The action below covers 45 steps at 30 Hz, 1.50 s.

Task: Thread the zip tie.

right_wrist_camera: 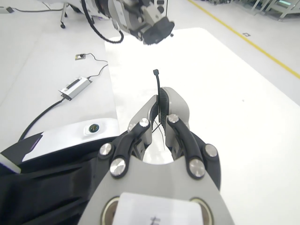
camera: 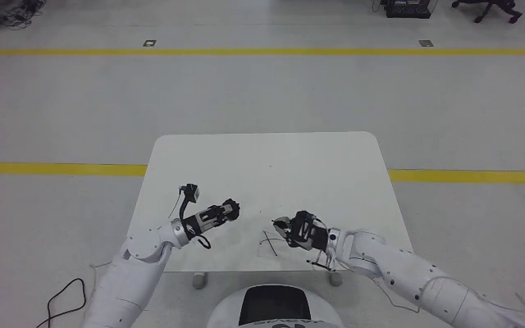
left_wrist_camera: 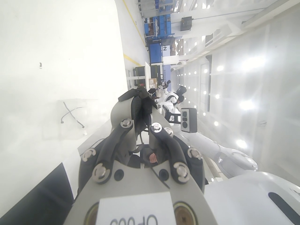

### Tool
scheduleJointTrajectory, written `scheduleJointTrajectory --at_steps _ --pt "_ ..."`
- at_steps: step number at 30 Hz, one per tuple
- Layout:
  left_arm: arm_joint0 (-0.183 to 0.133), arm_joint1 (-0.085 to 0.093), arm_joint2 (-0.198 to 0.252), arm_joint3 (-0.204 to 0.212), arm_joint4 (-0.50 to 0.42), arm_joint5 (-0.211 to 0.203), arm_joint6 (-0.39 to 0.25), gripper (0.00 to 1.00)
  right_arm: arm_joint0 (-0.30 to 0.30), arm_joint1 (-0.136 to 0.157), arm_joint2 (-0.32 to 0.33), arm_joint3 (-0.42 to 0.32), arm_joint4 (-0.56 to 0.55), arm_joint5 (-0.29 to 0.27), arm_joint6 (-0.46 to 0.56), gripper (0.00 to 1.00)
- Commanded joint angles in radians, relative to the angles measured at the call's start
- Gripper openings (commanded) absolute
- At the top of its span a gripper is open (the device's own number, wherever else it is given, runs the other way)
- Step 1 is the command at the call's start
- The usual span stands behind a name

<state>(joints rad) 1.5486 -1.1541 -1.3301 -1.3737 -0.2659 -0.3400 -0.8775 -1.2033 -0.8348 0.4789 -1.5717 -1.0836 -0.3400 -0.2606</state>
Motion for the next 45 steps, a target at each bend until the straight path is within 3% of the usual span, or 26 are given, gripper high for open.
scheduleJointTrajectory --at_steps 1,6,45 --pt "0.010 -0.001 0.006 -0.006 0.006 0.000 0.014 0.00 0.003 0.007 -0.010 0.005 0.004 0.000 -0.054 0.00" --pt "0.024 -0.006 0.018 0.000 -0.031 0.000 0.027 0.00 0.030 0.014 -0.059 0.017 0.055 0.000 -0.122 0.00" --pt "0.027 -0.006 0.022 0.002 -0.032 0.000 0.034 0.00 0.030 0.014 -0.059 0.017 0.055 0.000 -0.122 0.00"
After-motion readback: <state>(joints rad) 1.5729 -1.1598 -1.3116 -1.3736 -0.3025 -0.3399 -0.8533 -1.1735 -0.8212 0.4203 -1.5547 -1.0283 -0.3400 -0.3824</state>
